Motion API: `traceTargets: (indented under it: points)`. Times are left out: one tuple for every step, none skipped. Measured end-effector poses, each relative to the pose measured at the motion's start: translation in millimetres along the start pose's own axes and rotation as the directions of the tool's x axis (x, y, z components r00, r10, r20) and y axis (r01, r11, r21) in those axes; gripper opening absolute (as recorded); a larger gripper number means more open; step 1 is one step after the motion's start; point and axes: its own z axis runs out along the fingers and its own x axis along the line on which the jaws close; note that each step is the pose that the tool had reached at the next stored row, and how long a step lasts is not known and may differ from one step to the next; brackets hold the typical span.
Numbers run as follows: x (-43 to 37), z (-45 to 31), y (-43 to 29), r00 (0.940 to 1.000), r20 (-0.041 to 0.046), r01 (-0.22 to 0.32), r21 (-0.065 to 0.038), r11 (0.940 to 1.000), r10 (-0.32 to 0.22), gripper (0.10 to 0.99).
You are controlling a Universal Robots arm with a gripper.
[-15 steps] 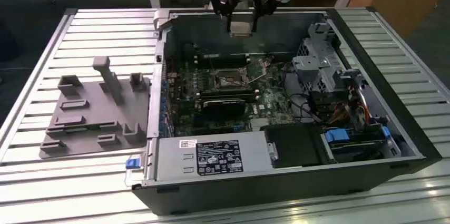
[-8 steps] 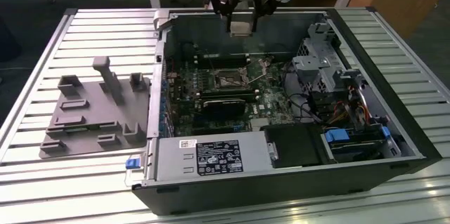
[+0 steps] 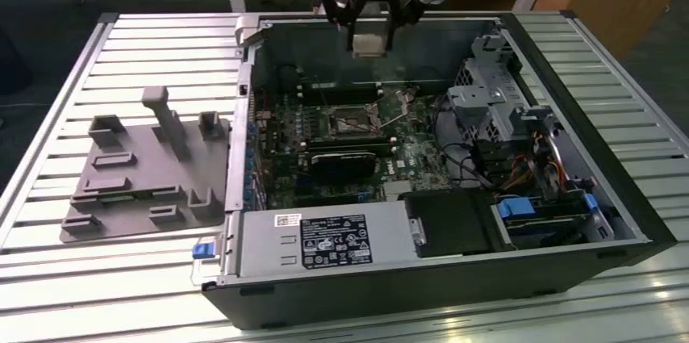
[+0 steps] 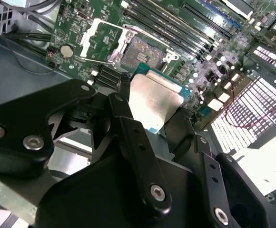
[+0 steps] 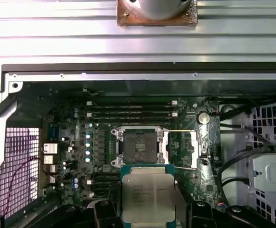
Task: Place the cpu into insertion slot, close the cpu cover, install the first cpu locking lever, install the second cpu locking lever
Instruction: 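Place the cpu into insertion slot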
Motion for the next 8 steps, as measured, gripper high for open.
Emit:
traceTargets:
  points:
    - [0.2, 1.1, -0.1, 1.0000, 0.0039, 0.000, 0.000, 1.0000, 0.000, 0.537]
    - [0.5, 2.3, -0.2, 1.0000, 0.0081, 0.001, 0.000, 1.0000, -0.001, 0.537]
    - [0.8, 3.5, -0.3, 0.9999, 0.0119, 0.001, 0.000, 1.0000, -0.001, 0.537]
    - [1.0, 4.8, -0.4, 0.9999, 0.0153, 0.001, 0.000, 1.0000, -0.001, 0.537]
    - [1.3, 6.1, -0.6, 0.9998, 0.0184, 0.002, 0.000, 1.0000, -0.002, 0.537]
    - [1.6, 7.6, -0.7, 0.9998, 0.0211, 0.002, 0.000, 1.0000, -0.002, 0.537]
    - [2.0, 9.2, -0.9, 0.9997, 0.0234, 0.002, -0.001, 1.0000, -0.002, 0.537]
    - [2.5, 10.9, -1.0, 0.9997, 0.0255, 0.002, -0.001, 1.0000, -0.002, 0.537]
